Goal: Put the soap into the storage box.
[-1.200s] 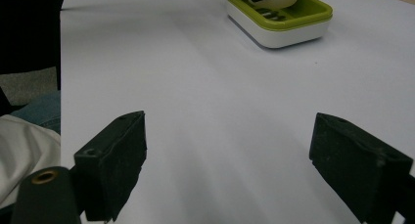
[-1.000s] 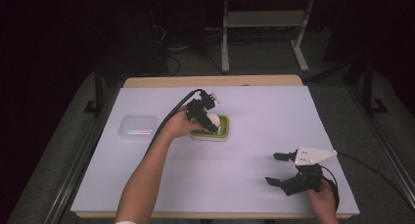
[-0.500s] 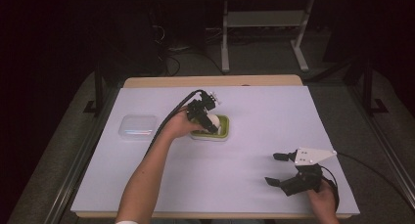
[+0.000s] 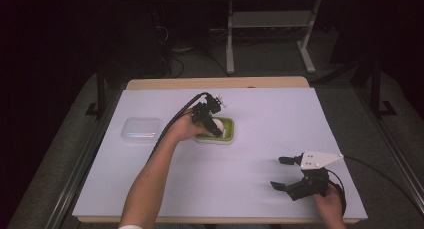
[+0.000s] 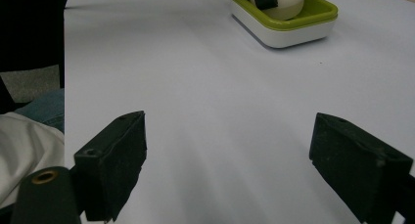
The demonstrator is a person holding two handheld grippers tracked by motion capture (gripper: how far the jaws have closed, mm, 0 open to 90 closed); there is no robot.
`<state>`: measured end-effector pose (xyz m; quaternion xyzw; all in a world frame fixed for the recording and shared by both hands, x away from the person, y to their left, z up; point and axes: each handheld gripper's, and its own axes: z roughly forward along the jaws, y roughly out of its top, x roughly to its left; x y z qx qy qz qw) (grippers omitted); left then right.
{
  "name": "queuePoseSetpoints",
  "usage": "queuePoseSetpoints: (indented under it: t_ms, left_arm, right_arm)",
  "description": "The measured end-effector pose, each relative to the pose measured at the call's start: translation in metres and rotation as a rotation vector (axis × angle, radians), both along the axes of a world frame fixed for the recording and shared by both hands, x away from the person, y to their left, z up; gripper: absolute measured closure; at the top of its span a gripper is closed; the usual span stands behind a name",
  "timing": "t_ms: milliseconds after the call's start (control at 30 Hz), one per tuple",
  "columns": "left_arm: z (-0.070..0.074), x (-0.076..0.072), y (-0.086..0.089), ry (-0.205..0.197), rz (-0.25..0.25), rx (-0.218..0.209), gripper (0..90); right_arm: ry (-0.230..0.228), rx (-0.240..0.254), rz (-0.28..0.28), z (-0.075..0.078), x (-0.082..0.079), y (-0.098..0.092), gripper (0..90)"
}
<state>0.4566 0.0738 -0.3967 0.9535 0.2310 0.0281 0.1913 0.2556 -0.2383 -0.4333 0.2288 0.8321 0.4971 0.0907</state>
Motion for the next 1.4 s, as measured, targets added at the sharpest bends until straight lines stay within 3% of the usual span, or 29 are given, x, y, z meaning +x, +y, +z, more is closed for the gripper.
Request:
queuePoseSetpoints:
  t_ms: [200, 533, 600, 1000, 1400]
  left_arm:
    - [0.002, 0.000, 0.001, -0.017, -0.007, 0.000, 24.9]
    - [0.014, -0.007, 0.009, -0.034, -0.002, -0.047, 30.9]
    - [0.015, -0.009, 0.010, -0.036, -0.005, -0.038, 30.3]
    - [0.026, -0.022, 0.021, -0.063, -0.004, -0.090, 27.5]
    - [0.033, -0.039, 0.036, -0.091, -0.012, -0.107, 25.3]
  right_arm:
    - [0.000, 0.000, 0.000, 0.000, 0.000, 0.000, 13.1]
    - [-0.005, -0.005, 0.007, 0.001, 0.000, 0.002, 13.1]
    - [-0.004, -0.005, 0.004, 0.001, -0.001, 0.001, 13.1]
    - [0.002, -0.009, -0.008, 0.000, -0.001, -0.001, 13.1]
    - [0.009, -0.009, -0.034, -0.001, 0.000, -0.003, 13.1]
